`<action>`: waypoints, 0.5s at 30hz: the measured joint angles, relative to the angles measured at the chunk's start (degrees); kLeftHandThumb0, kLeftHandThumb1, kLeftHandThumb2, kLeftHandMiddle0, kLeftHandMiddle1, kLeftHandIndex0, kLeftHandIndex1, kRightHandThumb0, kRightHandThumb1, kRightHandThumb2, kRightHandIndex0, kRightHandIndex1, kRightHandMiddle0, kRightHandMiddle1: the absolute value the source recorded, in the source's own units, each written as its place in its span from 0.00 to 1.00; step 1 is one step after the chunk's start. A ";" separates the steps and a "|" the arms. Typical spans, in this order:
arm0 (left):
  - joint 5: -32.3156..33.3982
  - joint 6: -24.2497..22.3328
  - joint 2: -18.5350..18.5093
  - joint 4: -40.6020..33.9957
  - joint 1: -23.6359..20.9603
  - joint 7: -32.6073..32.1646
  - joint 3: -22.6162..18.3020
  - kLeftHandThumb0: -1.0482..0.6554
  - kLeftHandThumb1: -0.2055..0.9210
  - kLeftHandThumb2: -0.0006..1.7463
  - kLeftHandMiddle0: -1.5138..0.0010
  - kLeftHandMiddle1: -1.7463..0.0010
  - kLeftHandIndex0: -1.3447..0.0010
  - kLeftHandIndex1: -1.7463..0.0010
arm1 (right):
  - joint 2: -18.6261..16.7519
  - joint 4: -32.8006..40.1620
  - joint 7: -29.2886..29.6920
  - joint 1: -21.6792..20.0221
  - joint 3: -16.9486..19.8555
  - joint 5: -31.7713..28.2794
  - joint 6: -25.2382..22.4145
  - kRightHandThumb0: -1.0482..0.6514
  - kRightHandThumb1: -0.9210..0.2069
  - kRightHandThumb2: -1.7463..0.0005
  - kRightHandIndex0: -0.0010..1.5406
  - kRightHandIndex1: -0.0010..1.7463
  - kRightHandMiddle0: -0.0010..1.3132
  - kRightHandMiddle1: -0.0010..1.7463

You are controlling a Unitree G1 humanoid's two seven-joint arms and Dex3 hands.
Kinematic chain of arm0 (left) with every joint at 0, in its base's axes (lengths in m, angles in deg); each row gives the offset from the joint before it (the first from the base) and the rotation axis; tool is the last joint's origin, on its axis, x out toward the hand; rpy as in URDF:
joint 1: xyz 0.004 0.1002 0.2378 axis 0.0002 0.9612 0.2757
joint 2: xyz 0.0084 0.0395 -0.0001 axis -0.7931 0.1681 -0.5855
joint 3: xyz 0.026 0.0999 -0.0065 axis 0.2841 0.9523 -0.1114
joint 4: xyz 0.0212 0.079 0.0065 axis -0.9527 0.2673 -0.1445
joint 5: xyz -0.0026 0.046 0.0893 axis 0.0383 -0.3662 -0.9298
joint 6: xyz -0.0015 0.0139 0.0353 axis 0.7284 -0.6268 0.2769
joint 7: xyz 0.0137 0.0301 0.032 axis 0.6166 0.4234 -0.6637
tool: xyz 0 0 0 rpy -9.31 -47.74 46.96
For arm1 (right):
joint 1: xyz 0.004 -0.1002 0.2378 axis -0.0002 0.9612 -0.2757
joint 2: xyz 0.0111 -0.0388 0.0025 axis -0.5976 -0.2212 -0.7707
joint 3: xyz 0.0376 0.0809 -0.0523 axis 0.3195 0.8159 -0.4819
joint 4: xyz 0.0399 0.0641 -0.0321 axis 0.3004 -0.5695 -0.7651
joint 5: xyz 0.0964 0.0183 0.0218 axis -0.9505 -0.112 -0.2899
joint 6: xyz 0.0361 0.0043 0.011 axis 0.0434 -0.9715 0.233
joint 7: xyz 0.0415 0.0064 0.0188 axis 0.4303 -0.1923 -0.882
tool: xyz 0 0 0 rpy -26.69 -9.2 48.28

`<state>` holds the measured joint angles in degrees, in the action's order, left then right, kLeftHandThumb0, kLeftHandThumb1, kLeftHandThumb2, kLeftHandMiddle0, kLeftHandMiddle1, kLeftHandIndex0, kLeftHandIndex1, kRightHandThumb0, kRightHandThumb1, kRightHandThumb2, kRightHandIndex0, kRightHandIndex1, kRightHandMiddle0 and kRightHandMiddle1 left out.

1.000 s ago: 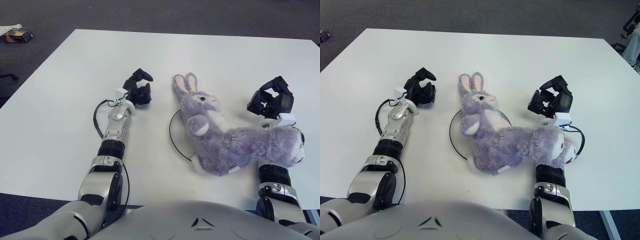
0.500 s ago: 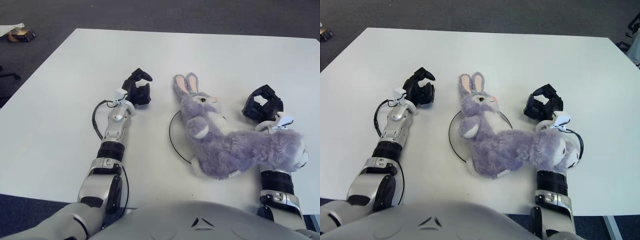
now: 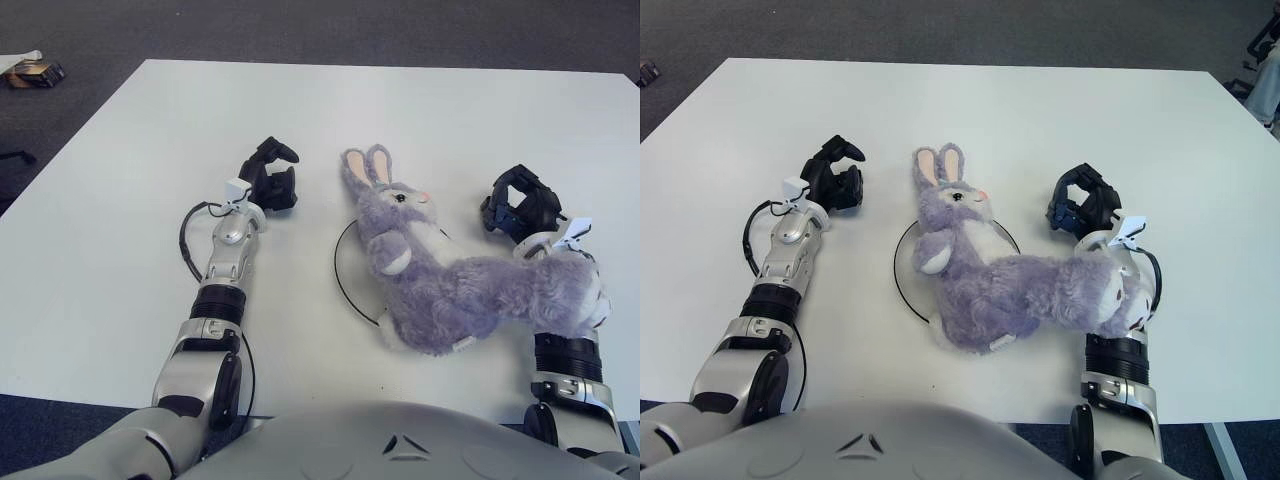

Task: Put the doll into the plate.

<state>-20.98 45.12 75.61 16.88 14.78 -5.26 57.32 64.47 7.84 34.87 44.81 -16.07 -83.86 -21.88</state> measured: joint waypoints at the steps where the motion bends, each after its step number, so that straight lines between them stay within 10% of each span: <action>1: -0.17 0.01 0.08 0.02 0.02 -0.25 0.00 0.35 0.53 0.70 0.13 0.00 0.59 0.00 | 0.14 -0.07 -0.26 -0.09 -0.01 -0.11 -0.46 0.35 0.45 0.32 0.83 1.00 0.41 1.00; 15: -0.59 0.73 0.78 -0.08 0.45 -2.41 -0.03 0.35 0.53 0.70 0.14 0.00 0.58 0.00 | 1.50 -2.50 -2.62 -1.62 0.04 -0.18 -1.65 0.35 0.44 0.32 0.81 1.00 0.41 1.00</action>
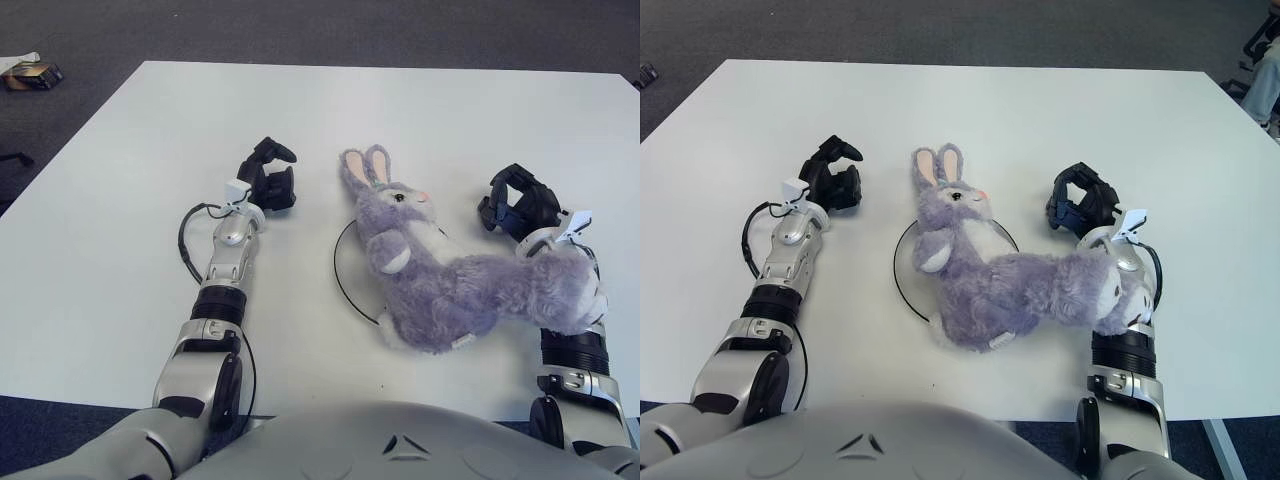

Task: Put the doll into the plate.

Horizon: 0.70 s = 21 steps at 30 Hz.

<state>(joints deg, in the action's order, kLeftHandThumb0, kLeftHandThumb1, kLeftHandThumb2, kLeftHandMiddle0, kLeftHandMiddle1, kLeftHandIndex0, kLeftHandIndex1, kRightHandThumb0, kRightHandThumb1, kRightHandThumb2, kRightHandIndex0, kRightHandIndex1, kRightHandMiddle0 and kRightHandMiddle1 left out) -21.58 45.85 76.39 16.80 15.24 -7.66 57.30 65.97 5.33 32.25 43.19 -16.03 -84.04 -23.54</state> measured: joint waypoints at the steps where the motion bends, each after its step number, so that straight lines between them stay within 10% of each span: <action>1: 0.01 -0.10 0.10 -0.22 0.12 -0.22 -0.02 0.35 0.52 0.71 0.14 0.00 0.58 0.00 | 0.17 -0.24 -0.24 -0.08 0.02 0.04 0.08 0.35 0.44 0.32 0.81 1.00 0.40 1.00; 21: 0.05 -1.89 2.20 -2.74 1.49 -3.12 -0.03 0.35 0.53 0.70 0.14 0.00 0.59 0.00 | 2.05 -3.95 -0.78 -0.23 -3.13 4.96 8.02 0.36 0.42 0.34 0.83 1.00 0.39 1.00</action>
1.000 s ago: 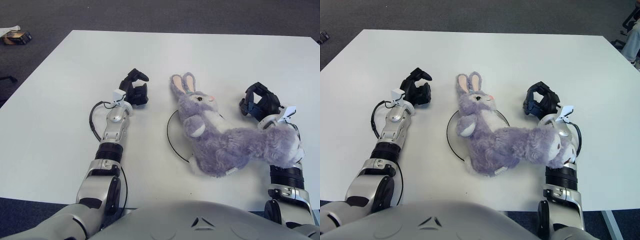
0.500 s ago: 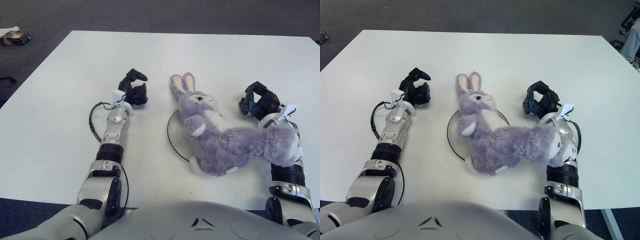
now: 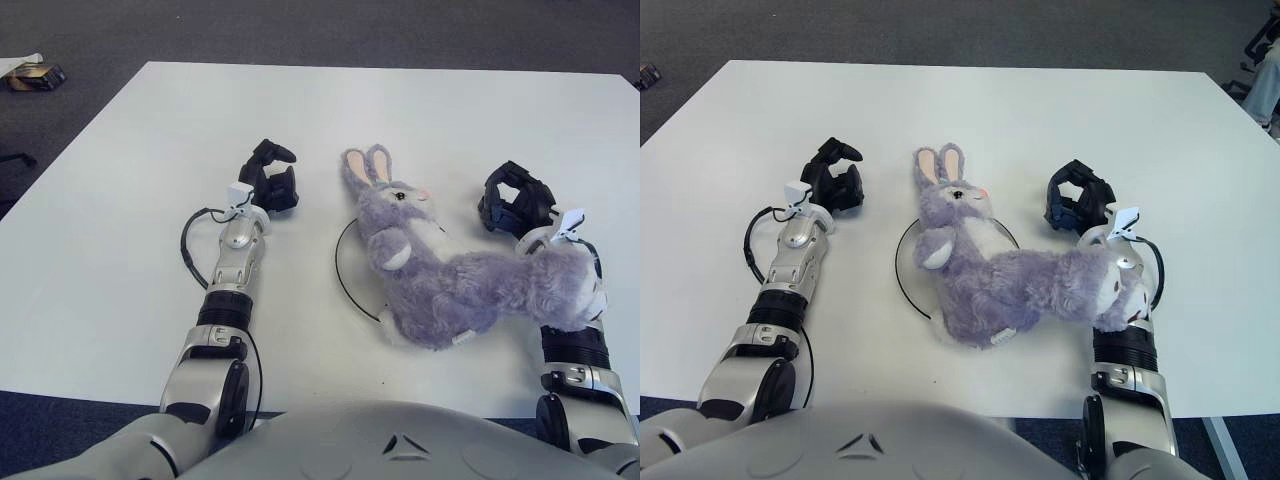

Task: Put the doll into the plate.

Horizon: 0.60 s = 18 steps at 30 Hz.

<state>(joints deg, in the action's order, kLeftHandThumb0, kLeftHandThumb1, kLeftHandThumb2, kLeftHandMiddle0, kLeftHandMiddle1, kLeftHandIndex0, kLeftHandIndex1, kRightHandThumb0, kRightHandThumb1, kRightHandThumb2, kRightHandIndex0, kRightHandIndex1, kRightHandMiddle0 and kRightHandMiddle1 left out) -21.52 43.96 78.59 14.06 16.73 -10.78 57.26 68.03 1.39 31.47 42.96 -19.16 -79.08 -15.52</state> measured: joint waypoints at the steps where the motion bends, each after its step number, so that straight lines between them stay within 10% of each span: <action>1: 0.02 0.03 0.02 0.00 0.02 0.00 0.00 0.35 0.53 0.70 0.14 0.00 0.59 0.00 | 0.00 -0.02 0.00 0.00 0.02 -0.01 0.03 0.36 0.42 0.34 0.83 1.00 0.39 1.00; 18: 0.14 0.56 -0.36 0.11 0.28 0.04 -0.62 0.35 0.52 0.71 0.13 0.00 0.58 0.00 | -0.62 -1.80 2.26 -1.64 -1.17 1.50 1.24 0.36 0.42 0.34 0.84 1.00 0.39 1.00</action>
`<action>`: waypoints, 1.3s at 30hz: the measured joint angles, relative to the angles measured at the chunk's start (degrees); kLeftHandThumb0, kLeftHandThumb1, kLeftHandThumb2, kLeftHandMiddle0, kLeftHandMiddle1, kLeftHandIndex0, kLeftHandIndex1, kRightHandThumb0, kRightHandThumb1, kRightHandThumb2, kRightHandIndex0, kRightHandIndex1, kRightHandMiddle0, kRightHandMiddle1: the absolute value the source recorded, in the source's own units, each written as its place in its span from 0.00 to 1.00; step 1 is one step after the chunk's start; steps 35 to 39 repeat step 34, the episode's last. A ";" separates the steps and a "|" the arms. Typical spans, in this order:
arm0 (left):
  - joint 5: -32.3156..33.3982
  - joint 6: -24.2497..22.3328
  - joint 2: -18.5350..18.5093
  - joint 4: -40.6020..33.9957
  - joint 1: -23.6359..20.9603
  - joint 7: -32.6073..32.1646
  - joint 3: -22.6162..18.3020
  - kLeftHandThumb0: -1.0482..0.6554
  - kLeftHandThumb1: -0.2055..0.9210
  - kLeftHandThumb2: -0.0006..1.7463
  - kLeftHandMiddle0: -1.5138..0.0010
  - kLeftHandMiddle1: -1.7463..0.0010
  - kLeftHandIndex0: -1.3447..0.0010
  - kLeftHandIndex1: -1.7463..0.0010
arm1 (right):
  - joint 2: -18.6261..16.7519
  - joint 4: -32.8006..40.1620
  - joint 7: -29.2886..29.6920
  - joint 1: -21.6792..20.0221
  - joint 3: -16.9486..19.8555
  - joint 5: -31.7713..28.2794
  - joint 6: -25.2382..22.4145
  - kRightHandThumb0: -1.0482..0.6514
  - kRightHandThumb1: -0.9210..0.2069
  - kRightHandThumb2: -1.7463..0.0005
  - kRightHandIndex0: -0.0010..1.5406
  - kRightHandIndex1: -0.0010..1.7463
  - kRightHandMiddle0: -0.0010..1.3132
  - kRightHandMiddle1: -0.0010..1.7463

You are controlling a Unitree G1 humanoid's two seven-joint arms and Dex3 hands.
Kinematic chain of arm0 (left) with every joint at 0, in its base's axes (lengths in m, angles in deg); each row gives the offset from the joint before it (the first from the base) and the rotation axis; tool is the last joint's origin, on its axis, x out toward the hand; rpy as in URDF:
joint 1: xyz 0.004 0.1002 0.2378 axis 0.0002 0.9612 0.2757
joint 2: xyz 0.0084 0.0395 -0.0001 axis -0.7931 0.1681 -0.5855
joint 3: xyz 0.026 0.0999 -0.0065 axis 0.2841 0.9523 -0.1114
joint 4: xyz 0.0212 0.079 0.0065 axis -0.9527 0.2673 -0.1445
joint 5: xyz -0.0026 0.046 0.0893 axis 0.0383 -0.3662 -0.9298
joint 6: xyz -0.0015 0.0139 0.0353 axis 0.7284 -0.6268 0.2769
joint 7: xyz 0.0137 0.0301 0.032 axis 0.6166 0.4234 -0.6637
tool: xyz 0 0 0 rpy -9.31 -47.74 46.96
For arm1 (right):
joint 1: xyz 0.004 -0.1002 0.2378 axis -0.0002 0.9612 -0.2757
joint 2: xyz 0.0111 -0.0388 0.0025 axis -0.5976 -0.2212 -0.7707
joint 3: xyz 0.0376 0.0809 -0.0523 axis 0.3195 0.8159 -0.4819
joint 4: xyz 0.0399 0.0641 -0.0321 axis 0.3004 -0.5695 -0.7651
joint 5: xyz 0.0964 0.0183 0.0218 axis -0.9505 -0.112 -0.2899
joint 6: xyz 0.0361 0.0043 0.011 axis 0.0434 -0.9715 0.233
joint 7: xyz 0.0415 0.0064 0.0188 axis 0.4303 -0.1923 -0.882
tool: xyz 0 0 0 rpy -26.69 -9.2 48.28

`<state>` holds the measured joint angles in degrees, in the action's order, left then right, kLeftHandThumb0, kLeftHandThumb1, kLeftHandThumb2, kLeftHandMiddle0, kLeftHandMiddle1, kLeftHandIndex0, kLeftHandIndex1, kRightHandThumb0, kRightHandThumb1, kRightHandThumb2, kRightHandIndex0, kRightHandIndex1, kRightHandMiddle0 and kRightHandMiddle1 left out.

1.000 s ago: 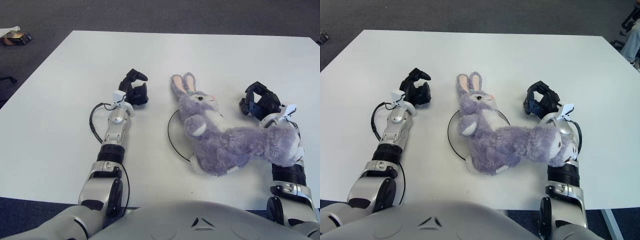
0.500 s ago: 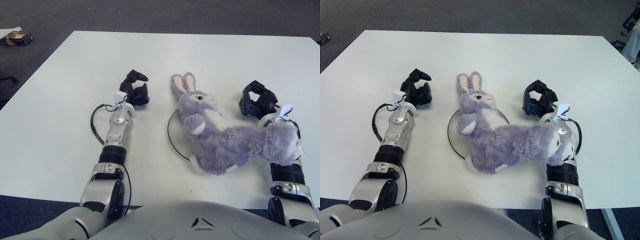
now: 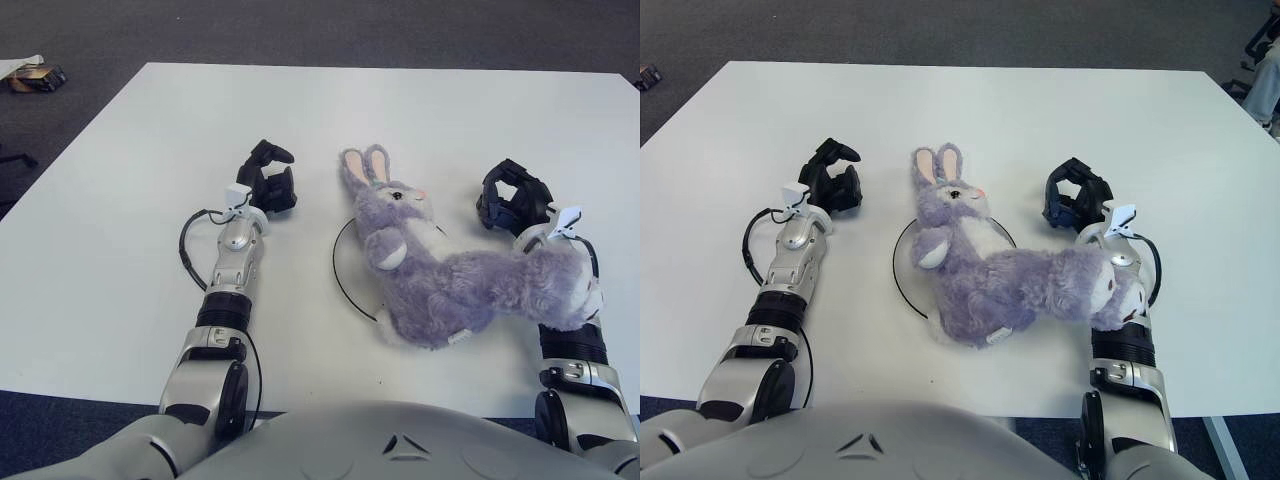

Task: Put the doll into the plate.

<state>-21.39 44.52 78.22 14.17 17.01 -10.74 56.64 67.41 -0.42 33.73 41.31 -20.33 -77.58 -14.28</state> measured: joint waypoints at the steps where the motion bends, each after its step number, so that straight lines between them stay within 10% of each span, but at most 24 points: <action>1: 0.01 0.00 -0.02 0.00 -0.01 0.01 -0.02 0.35 0.52 0.71 0.13 0.00 0.58 0.00 | -0.24 -0.18 0.54 -0.03 -0.04 0.29 0.55 0.36 0.42 0.34 0.84 1.00 0.39 1.00; 20: 0.71 -2.09 -0.28 -0.21 -0.33 0.67 -0.49 0.35 0.53 0.70 0.14 0.00 0.59 0.00 | -4.15 -7.60 3.40 0.19 0.49 1.85 16.93 0.36 0.43 0.33 0.83 1.00 0.40 1.00; 39: 1.02 -2.44 -0.20 0.03 -0.59 0.82 -0.45 0.35 0.54 0.69 0.15 0.00 0.59 0.00 | -4.09 -9.99 -1.14 -0.62 1.53 0.31 19.26 0.36 0.43 0.33 0.85 1.00 0.40 1.00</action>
